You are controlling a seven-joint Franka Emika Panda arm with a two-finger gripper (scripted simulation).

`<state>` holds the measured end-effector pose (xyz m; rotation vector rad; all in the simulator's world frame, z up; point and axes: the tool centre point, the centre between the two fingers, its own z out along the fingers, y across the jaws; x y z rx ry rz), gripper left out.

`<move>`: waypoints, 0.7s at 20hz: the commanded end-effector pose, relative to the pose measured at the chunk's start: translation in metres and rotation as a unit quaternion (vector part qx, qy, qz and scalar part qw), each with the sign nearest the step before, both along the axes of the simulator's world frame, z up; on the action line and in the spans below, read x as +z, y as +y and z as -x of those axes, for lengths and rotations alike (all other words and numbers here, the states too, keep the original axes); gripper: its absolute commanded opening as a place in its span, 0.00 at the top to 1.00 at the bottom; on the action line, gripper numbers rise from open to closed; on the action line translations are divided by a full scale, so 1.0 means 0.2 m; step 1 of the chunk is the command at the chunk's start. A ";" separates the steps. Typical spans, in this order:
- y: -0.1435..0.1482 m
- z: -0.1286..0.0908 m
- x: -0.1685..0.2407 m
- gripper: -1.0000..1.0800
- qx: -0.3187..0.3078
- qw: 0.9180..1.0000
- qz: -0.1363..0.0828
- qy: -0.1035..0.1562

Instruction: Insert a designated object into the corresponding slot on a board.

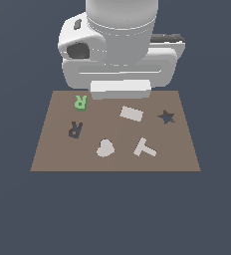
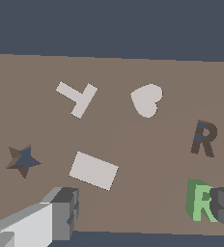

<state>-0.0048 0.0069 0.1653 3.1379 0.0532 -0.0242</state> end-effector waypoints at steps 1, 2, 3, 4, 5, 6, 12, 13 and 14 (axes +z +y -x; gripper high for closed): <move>0.00 0.00 0.00 0.04 0.000 1.000 0.000 0.000; 0.00 0.00 0.00 0.04 0.000 1.000 0.000 0.000; -0.01 0.00 0.00 0.04 0.000 1.000 0.000 0.000; -0.01 0.01 -0.01 0.04 -0.001 1.000 0.000 0.000; -0.02 0.01 -0.02 0.04 -0.001 1.000 0.000 0.000; -0.03 0.02 -0.03 0.04 -0.002 1.000 0.000 0.000; -0.15 0.09 -0.13 0.04 -0.008 1.000 0.000 -0.002; -0.18 0.11 -0.15 0.04 -0.010 1.000 0.000 -0.002; -0.21 0.13 -0.18 0.04 -0.011 1.000 0.000 -0.002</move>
